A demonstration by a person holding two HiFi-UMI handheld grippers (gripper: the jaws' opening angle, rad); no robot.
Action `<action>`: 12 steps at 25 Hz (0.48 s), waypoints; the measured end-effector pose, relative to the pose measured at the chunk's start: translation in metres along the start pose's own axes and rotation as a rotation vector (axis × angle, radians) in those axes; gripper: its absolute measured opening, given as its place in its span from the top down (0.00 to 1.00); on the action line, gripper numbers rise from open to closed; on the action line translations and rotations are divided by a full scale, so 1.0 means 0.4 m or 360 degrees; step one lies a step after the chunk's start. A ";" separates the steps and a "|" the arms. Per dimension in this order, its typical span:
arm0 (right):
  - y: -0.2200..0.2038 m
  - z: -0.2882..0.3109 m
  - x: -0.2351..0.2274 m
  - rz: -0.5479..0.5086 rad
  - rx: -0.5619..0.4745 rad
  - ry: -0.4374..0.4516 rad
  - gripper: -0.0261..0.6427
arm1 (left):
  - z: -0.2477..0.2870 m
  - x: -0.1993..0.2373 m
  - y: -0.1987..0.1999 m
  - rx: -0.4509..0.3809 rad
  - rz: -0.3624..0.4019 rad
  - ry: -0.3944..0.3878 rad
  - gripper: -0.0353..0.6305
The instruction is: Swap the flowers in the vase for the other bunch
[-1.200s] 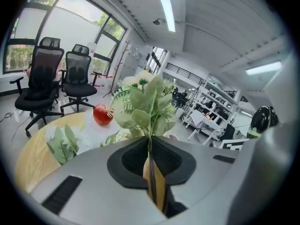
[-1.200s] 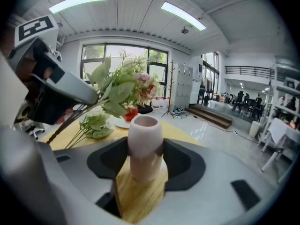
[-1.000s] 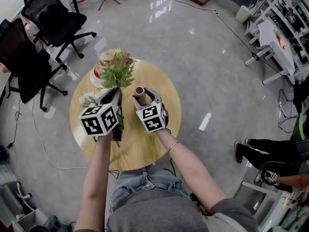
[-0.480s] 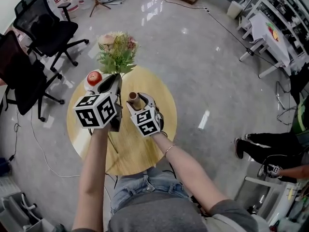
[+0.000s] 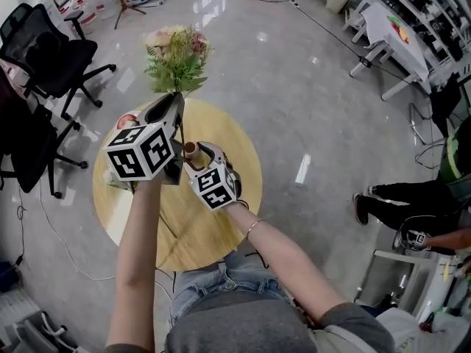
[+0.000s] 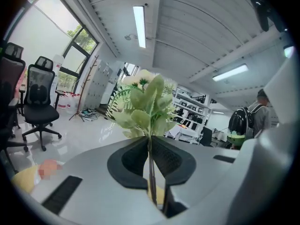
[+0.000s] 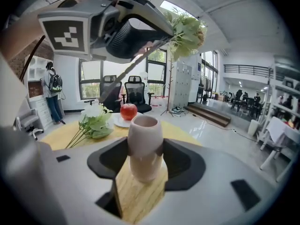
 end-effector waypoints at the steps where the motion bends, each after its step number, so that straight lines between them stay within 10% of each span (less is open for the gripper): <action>1: 0.000 0.001 0.000 0.0002 0.0002 -0.0002 0.60 | 0.009 -0.001 0.000 -0.0003 0.0001 -0.0011 0.89; 12: -0.007 -0.011 -0.008 0.0029 0.0003 -0.0030 0.60 | 0.098 0.001 -0.028 -0.0022 0.0033 -0.0045 0.89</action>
Point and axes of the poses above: the fingertips, and each gripper's own axes: z forward along the fingers, x to its left, y out of its top, the point moved 5 cm from there along -z, backward along the fingers, and after that the axes turned 14 degrees about z, right-handed, at the moved point
